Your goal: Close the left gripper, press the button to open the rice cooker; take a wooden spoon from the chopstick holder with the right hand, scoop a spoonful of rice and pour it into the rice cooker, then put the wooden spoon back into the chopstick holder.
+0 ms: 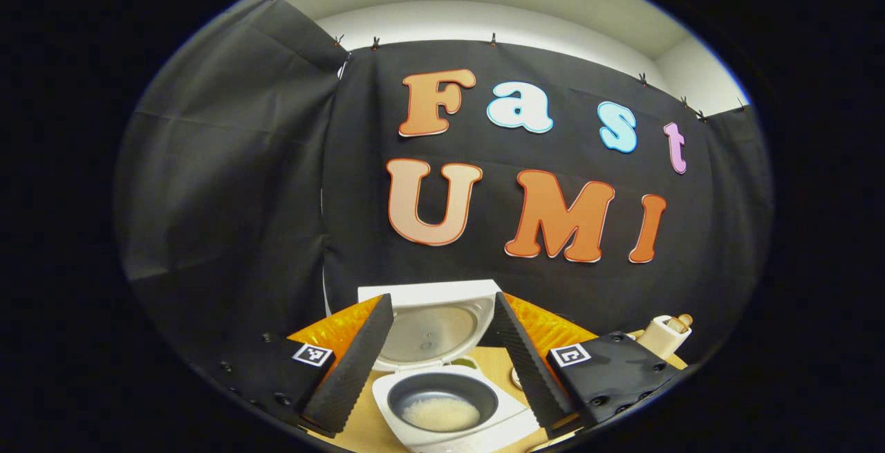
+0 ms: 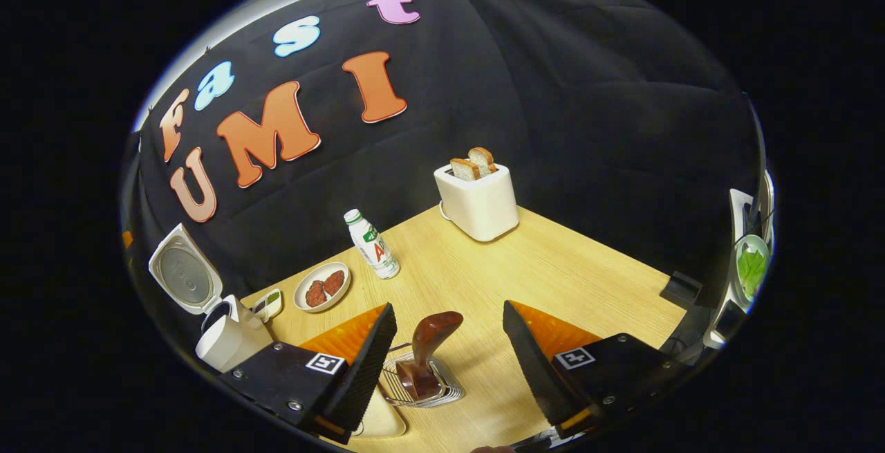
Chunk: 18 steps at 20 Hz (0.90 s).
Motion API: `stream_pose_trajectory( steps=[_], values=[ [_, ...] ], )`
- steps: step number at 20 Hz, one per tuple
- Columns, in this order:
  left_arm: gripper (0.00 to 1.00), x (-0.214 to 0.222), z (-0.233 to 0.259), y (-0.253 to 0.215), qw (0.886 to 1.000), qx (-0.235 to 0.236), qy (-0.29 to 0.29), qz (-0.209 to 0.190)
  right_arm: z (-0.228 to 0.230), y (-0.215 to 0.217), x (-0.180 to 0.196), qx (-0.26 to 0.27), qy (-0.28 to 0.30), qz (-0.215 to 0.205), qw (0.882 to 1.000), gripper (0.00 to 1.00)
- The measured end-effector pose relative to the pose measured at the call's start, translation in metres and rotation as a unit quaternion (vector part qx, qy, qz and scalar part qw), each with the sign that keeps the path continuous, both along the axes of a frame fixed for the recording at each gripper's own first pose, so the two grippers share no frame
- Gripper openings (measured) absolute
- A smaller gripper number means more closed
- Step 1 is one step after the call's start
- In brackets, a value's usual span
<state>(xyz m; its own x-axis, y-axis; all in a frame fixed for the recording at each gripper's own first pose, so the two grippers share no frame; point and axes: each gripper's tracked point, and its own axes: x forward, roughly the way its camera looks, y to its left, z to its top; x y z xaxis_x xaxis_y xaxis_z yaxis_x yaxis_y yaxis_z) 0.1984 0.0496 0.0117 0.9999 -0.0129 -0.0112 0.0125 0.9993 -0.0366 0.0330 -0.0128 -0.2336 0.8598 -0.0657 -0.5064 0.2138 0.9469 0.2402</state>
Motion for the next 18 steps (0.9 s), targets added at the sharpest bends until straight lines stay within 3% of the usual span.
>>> stream_pose_trajectory(
  steps=[6,11,15,18],
  values=[
    [1.0,0.097,0.0,-0.008,1.0,0.011,0.025,0.0,0.0,-0.009,-0.005,-0.006,0.01,-0.014,1.0,0.95],
    [0.98,0.169,-0.036,-0.009,0.997,0.02,0.078,0.01,0.003,-0.015,-0.008,-0.016,0.014,-0.029,0.999,0.95],
    [0.99,0.2,-0.073,0.002,0.992,0.022,0.126,0.026,0.01,-0.022,-0.012,-0.019,0.015,-0.038,0.999,0.95],
    [1.0,0.194,-0.079,-0.001,0.989,0.019,0.142,0.021,0.011,-0.024,-0.015,-0.016,0.017,-0.044,0.999,0.95]
  ],
)
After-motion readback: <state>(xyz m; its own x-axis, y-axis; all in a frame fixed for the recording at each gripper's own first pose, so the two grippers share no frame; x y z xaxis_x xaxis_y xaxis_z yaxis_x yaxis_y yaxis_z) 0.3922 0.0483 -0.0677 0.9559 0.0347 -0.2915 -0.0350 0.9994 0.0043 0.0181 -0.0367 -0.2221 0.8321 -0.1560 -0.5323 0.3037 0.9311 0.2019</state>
